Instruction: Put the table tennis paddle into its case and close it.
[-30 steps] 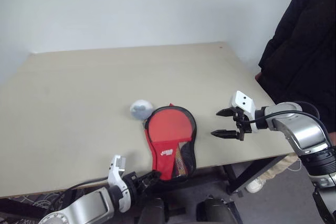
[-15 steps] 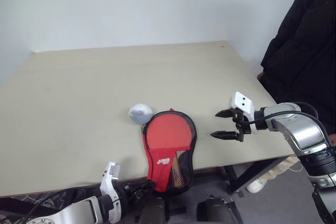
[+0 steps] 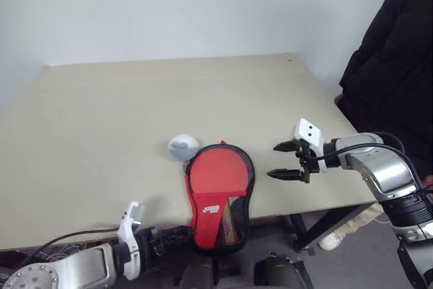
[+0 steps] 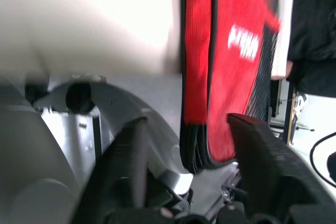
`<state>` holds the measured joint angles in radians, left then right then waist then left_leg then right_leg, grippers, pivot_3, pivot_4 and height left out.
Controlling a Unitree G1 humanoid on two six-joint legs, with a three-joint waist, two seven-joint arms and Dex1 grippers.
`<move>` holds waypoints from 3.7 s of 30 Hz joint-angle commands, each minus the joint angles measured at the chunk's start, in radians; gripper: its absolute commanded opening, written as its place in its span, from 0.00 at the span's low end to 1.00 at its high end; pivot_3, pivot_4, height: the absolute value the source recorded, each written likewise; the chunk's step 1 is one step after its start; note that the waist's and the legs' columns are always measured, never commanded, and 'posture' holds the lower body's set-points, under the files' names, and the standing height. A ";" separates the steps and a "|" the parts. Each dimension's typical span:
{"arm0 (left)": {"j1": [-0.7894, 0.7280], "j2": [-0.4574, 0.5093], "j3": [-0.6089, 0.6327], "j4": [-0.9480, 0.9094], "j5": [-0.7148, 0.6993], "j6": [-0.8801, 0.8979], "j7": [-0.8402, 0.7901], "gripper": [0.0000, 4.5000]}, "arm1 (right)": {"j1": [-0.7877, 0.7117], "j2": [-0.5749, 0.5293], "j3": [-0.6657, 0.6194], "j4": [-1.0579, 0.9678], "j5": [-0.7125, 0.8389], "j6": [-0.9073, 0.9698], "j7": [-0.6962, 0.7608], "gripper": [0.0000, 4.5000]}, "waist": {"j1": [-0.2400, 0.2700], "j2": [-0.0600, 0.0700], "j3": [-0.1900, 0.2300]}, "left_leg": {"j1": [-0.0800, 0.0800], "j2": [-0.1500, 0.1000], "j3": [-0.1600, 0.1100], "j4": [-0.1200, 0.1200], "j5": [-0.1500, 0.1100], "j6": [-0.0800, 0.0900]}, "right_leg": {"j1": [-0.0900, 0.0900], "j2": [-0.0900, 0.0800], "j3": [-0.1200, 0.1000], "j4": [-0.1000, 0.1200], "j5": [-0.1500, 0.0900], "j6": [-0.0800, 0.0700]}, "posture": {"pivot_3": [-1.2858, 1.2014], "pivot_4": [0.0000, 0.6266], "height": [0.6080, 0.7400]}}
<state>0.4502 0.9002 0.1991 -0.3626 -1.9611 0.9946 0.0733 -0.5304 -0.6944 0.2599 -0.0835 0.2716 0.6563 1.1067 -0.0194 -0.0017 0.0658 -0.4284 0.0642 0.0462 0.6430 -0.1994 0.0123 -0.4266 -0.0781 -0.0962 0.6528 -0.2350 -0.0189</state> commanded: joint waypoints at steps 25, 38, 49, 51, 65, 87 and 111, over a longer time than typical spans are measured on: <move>-0.600 -0.100 0.042 0.124 0.983 -0.287 -0.571 0.99 | -0.118 0.269 0.024 0.064 -0.029 0.025 -0.211 1.00 | 0.000 -0.001 0.000 | 0.000 0.001 0.019 -0.002 0.000 0.000 | -0.001 -0.003 0.000 0.003 0.001 0.001 | 0.52 0.00 0.88; -0.661 -0.290 -0.005 0.295 1.207 -0.325 -0.560 0.99 | -0.105 0.484 0.106 0.159 -0.073 0.004 -0.316 1.00 | 0.000 -0.003 0.000 | 0.000 0.001 0.019 0.000 0.001 0.001 | -0.001 -0.002 0.000 0.005 0.003 0.003 | 0.52 0.00 0.88; -0.731 -0.445 -0.054 0.394 1.342 -0.362 -0.523 0.99 | -0.038 0.517 0.211 0.266 -0.155 -0.090 -0.310 1.00 | 0.000 -0.004 -0.001 | 0.000 0.002 0.019 0.002 0.001 0.002 | 0.000 -0.001 0.000 0.005 0.005 0.002 | 0.52 0.00 0.88; -0.751 -0.462 -0.058 0.418 1.365 -0.370 -0.522 0.99 | -0.030 0.525 0.222 0.294 -0.168 -0.117 -0.310 1.00 | -0.001 -0.004 -0.001 | 0.001 0.002 0.019 0.002 0.002 0.002 | 0.001 -0.001 0.000 0.005 0.006 0.003 | 0.52 0.00 0.88; -0.857 -0.542 -0.070 0.517 1.462 -0.398 -0.527 0.99 | -0.066 0.631 0.173 0.472 -0.215 -0.262 -0.381 1.00 | -0.003 -0.005 -0.002 | 0.001 0.003 0.019 0.005 0.002 0.003 | 0.002 0.000 0.001 0.005 0.009 0.003 | 0.52 0.00 0.88; -0.896 -0.574 -0.041 0.587 1.509 -0.424 -0.514 1.00 | -0.050 0.637 0.174 0.422 -0.208 -0.231 -0.351 0.00 | -0.002 -0.005 -0.003 | 0.001 0.003 0.019 0.006 0.002 0.004 | 0.002 -0.001 0.001 0.005 0.010 0.004 | 0.52 0.00 0.88; -0.963 -0.587 -0.023 0.672 1.550 -0.461 -0.476 1.00 | -0.039 0.709 0.164 0.505 -0.215 -0.261 -0.393 0.00 | -0.004 -0.006 -0.003 | 0.001 0.004 0.019 0.007 0.002 0.004 | 0.002 0.000 0.001 0.005 0.011 0.004 | 0.52 0.00 0.88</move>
<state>-0.4829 0.3142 0.1496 0.3208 -0.4111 0.5568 -0.4072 -0.5773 0.0125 0.4165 0.4047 0.0742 0.3817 0.7157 -0.0235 -0.0077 0.0627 -0.4277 0.0682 0.0654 0.6498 -0.1970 0.0159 -0.4249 -0.0778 -0.0952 0.6581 -0.2242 -0.0150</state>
